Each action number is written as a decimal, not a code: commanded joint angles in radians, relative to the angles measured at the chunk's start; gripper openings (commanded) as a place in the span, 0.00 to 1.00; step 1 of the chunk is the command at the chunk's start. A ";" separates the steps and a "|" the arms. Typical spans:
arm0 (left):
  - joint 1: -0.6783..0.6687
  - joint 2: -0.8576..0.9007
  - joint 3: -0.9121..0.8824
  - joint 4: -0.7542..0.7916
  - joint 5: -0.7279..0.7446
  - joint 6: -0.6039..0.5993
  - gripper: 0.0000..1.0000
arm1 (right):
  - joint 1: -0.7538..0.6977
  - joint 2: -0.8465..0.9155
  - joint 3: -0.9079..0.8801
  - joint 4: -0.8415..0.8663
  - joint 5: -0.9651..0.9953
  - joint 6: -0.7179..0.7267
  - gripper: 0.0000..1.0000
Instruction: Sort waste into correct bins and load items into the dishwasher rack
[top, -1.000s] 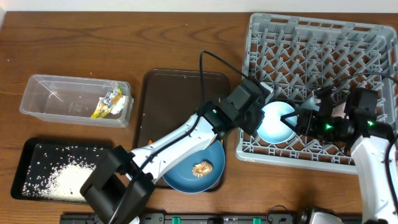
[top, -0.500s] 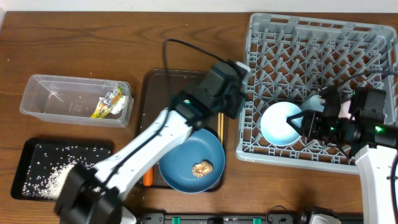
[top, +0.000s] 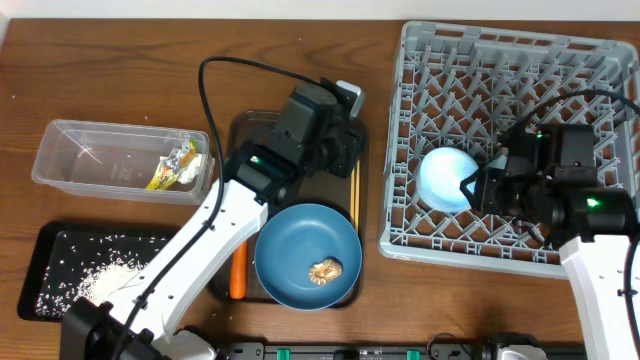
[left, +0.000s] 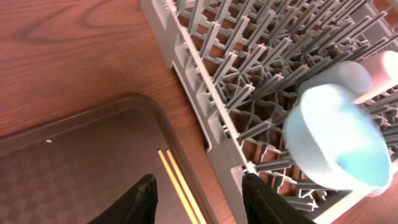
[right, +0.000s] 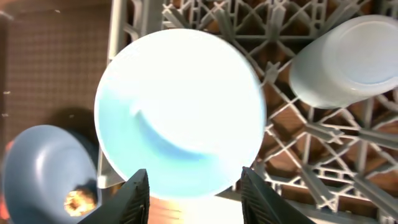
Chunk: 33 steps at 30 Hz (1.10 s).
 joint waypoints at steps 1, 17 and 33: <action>0.005 -0.021 0.012 -0.006 -0.013 0.029 0.46 | 0.051 -0.008 0.019 0.005 0.105 0.043 0.41; -0.144 0.074 0.011 0.000 0.051 0.029 0.50 | -0.059 -0.007 0.053 0.074 0.039 0.196 0.63; -0.189 0.195 0.011 0.041 0.022 0.028 0.55 | -0.124 0.190 0.019 0.028 -0.252 0.067 0.73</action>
